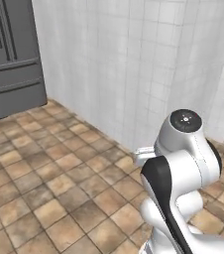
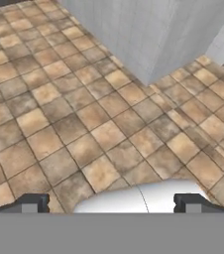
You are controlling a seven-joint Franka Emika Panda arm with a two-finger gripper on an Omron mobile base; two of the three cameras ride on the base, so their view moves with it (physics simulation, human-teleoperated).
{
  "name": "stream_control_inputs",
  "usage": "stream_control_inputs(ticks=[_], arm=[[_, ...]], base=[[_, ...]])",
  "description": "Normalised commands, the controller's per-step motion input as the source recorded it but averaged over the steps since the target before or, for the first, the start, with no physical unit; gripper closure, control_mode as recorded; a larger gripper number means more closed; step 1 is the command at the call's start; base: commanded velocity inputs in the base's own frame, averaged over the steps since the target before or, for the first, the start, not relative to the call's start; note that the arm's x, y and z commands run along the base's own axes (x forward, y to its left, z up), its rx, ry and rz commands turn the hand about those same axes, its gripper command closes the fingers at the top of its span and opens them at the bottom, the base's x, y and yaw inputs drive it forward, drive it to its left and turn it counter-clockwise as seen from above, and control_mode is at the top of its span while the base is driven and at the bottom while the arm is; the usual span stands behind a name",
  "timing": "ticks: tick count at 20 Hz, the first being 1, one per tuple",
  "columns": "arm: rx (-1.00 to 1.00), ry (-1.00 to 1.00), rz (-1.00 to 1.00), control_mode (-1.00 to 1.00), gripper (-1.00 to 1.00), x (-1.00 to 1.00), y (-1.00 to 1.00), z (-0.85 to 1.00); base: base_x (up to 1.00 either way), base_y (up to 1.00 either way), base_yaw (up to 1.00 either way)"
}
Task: Collect the paprika, ketchup, and shaker from the cabinet and place them next to the stove.
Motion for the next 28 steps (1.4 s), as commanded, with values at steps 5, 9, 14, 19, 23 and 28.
stream_control_inputs(ticks=[5, 9, 14, 19, 23, 28], arm=[[0.0, 0.0, 0.0, 1.0, -1.0, 0.0, 0.0, 0.0], [0.0, 0.0, 0.0, 1.0, -1.0, 0.0, 0.0, 0.0], [0.0, 0.0, 0.0, 1.0, -1.0, 0.0, 0.0, 0.0], [0.0, 0.0, 0.0, 1.0, -1.0, 0.0, 0.0, 0.0], [0.0, 0.0, 0.0, 1.0, -1.0, 0.0, 0.0, 0.0], [0.0, 0.0, 0.0, 1.0, -1.0, 0.0, 0.0, 0.0]], base=[[1.0, -0.39, 0.33], [1.0, -0.34, 0.3], [1.0, -0.23, 0.27], [1.0, -0.09, 0.22], [1.0, 0.0, 0.19], [1.0, 0.0, 0.21]])
